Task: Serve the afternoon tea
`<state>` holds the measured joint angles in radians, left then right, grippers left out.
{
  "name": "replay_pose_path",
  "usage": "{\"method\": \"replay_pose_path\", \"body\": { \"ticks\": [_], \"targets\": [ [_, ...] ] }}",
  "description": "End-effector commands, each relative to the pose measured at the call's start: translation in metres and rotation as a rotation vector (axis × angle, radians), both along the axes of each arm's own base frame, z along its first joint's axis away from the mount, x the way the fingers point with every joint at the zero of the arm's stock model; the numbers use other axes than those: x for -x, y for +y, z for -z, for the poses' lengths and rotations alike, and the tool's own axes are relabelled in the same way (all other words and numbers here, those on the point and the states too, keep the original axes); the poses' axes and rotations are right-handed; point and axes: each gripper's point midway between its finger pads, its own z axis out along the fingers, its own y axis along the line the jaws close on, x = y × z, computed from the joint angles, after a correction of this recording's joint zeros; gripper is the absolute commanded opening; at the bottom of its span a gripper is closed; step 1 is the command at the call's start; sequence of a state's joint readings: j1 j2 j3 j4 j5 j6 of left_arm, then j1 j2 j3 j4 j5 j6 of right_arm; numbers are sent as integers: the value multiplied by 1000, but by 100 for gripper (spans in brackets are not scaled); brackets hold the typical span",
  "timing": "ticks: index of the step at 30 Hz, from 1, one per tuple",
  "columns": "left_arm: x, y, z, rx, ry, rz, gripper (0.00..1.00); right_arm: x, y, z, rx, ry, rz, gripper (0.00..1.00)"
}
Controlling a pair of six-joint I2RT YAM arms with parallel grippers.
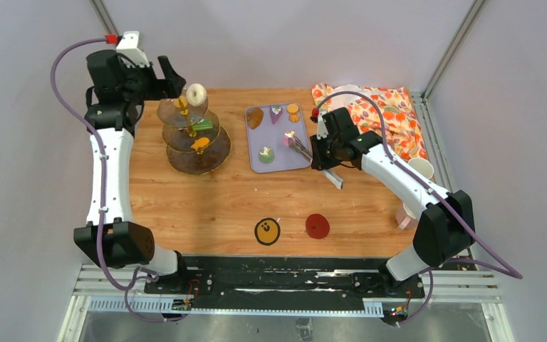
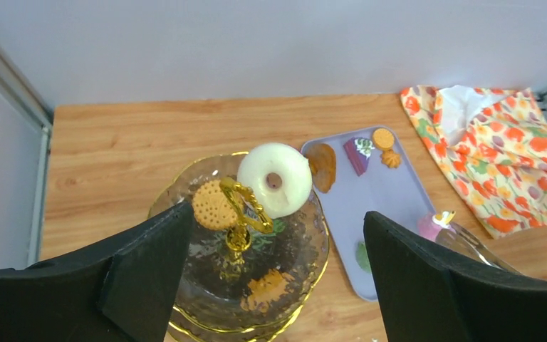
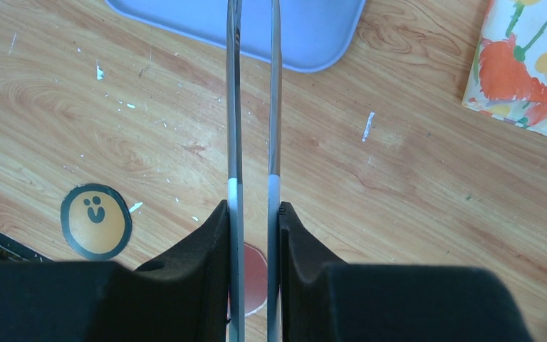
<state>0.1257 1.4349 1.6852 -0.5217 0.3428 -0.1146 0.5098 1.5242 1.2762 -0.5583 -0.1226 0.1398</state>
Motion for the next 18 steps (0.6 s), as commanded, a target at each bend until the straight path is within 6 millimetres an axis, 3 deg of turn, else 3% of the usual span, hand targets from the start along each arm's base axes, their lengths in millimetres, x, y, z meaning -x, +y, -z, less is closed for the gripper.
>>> {"method": "replay_pose_path", "body": {
  "ticks": [1,4,10,18],
  "targets": [
    [0,-13,-22,42,-128,257,92,-1,-3,-9,-11,-9,19,0],
    [3,-15,-20,42,-144,355,96,-1,-4,-11,-8,-9,21,0],
    [-12,-17,1,82,-93,451,96,-5,-3,-10,2,2,23,1],
    [-30,-6,13,88,-90,443,95,-7,-1,-7,11,14,28,1]
  ]
}}
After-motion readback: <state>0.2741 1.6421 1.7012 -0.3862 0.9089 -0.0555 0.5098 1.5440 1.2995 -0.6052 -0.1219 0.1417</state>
